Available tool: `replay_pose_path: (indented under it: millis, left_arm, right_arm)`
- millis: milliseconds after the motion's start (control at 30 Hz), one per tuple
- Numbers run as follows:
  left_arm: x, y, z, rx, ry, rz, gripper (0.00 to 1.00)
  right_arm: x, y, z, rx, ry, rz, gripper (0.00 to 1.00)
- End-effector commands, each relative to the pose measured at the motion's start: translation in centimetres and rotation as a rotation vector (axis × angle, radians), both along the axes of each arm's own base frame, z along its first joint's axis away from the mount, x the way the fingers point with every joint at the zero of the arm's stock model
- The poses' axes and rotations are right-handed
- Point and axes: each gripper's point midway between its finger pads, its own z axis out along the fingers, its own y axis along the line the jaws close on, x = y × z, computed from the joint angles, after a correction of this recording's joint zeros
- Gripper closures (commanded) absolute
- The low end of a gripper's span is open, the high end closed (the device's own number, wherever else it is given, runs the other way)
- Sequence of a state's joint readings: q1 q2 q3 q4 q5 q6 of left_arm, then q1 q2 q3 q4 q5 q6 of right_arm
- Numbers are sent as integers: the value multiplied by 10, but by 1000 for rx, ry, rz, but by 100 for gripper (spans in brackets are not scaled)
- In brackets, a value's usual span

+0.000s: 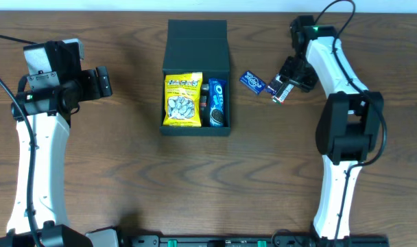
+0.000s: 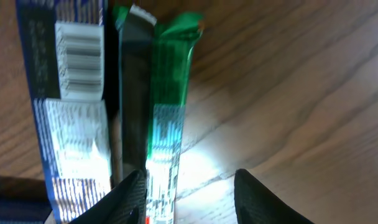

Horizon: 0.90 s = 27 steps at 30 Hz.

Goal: Pack container
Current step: 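Release the yellow bag and reach the right gripper to the green stick pack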

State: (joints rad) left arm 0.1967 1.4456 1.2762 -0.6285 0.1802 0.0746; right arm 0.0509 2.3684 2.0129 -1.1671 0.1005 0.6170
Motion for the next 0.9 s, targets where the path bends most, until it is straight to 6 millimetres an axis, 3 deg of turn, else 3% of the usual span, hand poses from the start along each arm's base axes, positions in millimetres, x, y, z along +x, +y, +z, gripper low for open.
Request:
replay_pose_path:
  millis: [0, 200, 867]
  left_arm:
    - [0, 2, -1, -12, 4, 12, 5]
    - [0, 2, -1, -12, 4, 11, 5]
    - [0, 2, -1, -11, 4, 12, 5]
  right_arm:
    - [-1, 1, -6, 45, 8, -7, 53]
    - [9, 15, -6, 118, -31, 48, 52]
    - [1, 2, -18, 102, 7, 19, 53]
